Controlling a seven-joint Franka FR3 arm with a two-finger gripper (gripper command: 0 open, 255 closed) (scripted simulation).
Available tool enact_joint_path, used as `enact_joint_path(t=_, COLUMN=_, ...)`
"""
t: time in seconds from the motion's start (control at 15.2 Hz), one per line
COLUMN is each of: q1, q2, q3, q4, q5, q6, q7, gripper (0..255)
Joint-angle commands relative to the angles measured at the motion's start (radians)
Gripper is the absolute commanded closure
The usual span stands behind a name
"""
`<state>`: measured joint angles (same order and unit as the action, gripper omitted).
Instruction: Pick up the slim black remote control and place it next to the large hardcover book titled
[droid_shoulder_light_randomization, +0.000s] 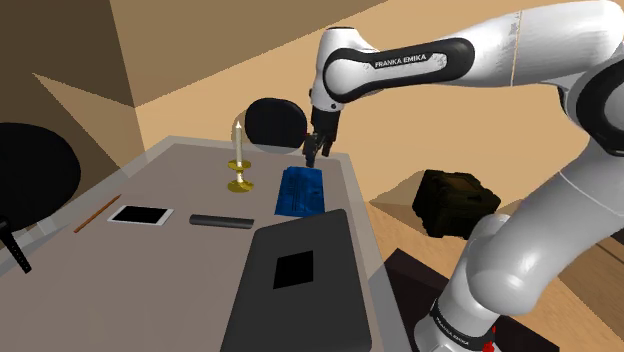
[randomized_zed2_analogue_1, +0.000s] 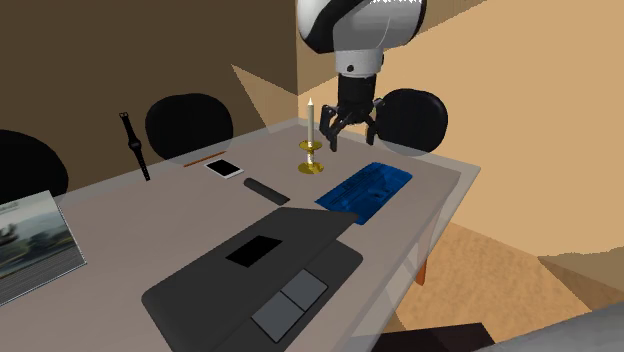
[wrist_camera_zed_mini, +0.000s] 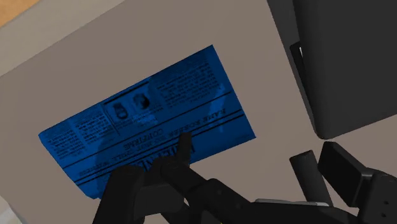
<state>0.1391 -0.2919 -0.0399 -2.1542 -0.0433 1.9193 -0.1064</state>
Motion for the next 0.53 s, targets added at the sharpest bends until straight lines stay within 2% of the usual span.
enact_joint_path(t=0.0, q1=0.016, q2=0.067, q3=0.007, q4=0.029, q5=0.013, q6=0.031, q7=-0.021, gripper=0)
enact_joint_path(t=0.46, q1=0.057, q2=0.303, q3=0.036, q4=0.171, q5=0.054, q6=0.097, q7=-0.102, gripper=0)
